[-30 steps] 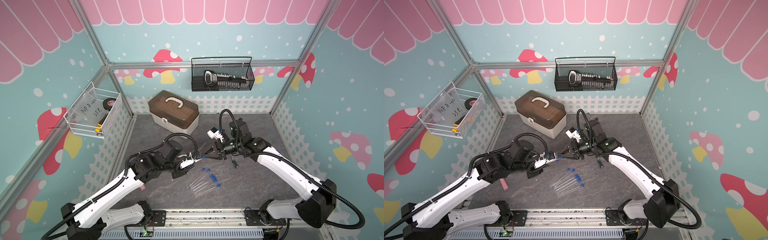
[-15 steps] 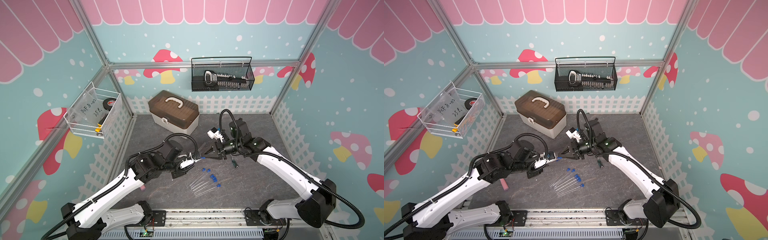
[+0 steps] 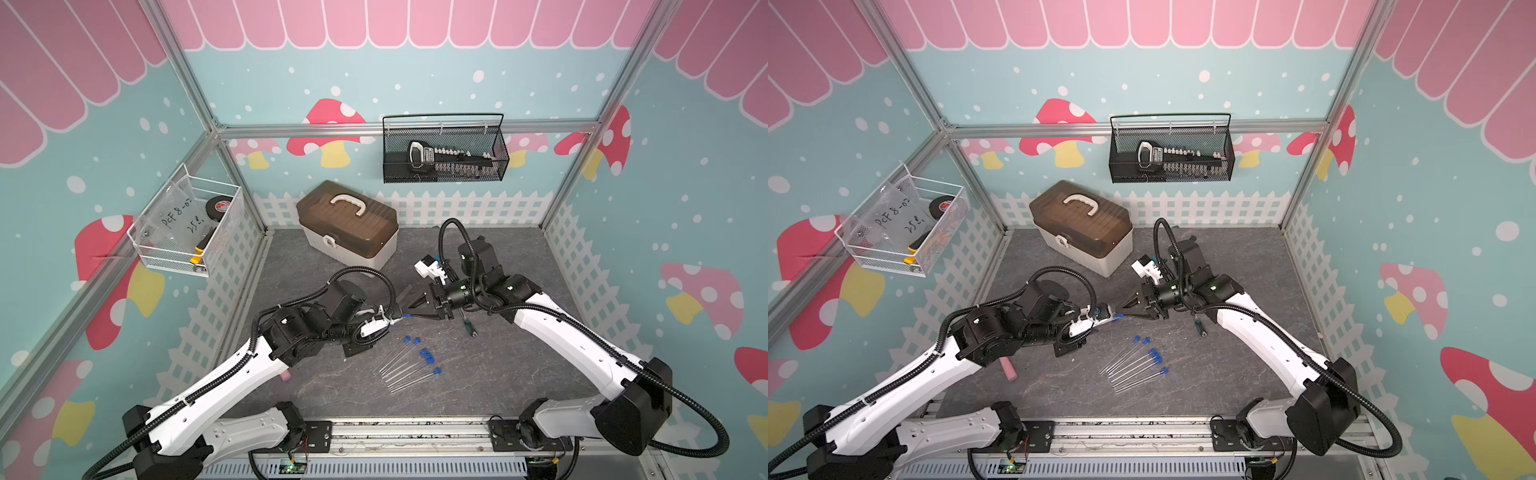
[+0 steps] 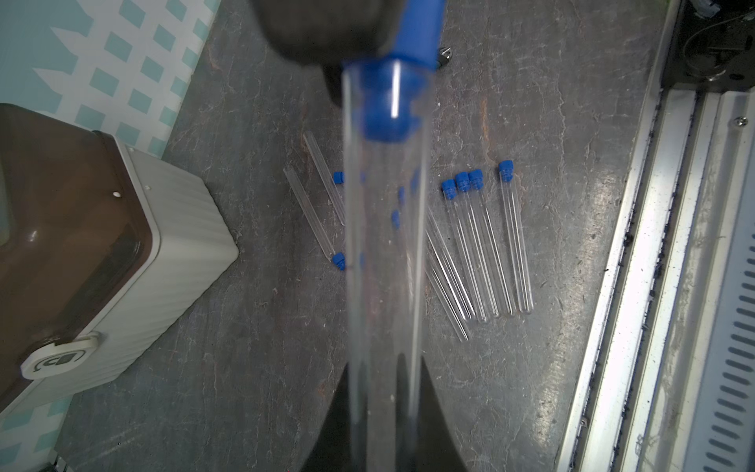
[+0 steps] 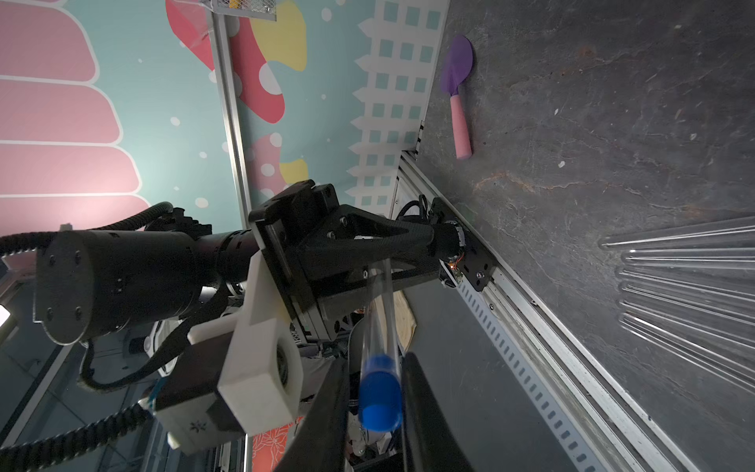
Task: Remove stoppers from test tubes
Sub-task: Open the stopper on the test tube.
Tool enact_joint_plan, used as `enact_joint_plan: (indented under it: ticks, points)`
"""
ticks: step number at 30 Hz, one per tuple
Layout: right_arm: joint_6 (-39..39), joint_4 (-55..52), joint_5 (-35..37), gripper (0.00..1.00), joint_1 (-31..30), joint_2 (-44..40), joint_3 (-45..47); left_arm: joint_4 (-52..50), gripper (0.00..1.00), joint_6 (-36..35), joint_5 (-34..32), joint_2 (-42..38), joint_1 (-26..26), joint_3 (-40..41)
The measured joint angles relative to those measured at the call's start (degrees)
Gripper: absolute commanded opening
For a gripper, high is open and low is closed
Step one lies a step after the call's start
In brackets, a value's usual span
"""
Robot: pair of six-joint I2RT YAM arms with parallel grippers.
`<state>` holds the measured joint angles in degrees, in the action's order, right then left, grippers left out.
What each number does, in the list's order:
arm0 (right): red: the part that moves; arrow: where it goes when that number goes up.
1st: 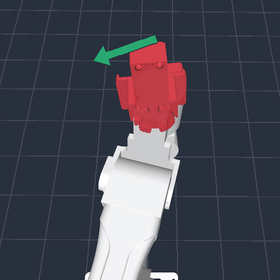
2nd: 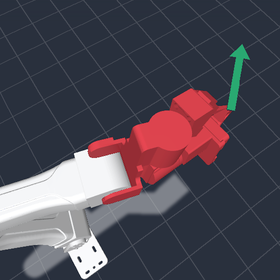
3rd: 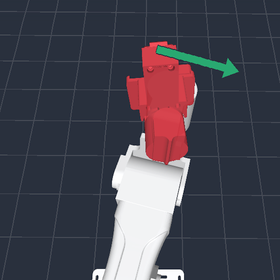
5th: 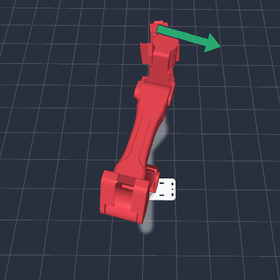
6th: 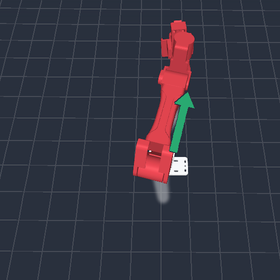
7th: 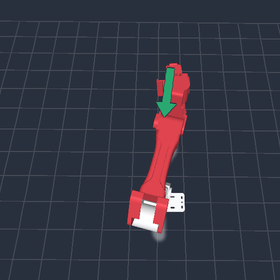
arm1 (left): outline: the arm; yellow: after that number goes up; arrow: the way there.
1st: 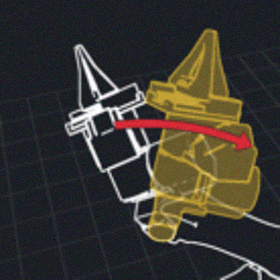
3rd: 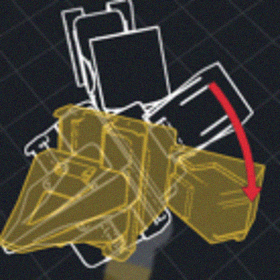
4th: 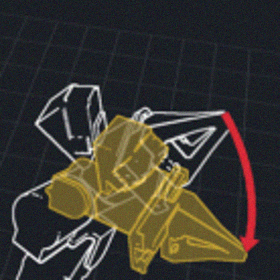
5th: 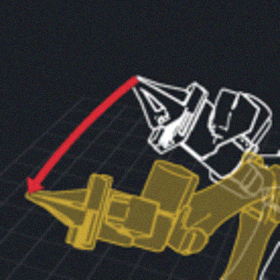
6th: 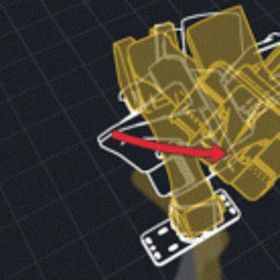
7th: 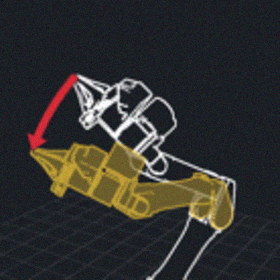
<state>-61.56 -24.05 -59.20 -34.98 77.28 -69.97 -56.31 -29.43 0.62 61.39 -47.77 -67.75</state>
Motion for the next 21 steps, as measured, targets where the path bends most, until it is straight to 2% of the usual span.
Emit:
enact_joint_plan:
  ticks: [16, 21]
  points:
    - [0.3, -0.1, -0.1, 0.17, 0.0, 0.2, 0.5, -0.1, 0.0, -0.2, -0.4, 0.3, 0.0, 0.0]
    - [0.6, -0.2, -0.1, 0.06, 0.0, 0.6, 0.5, -0.6, 0.0, -0.2, -0.7, 0.5, 0.0, 0.0]
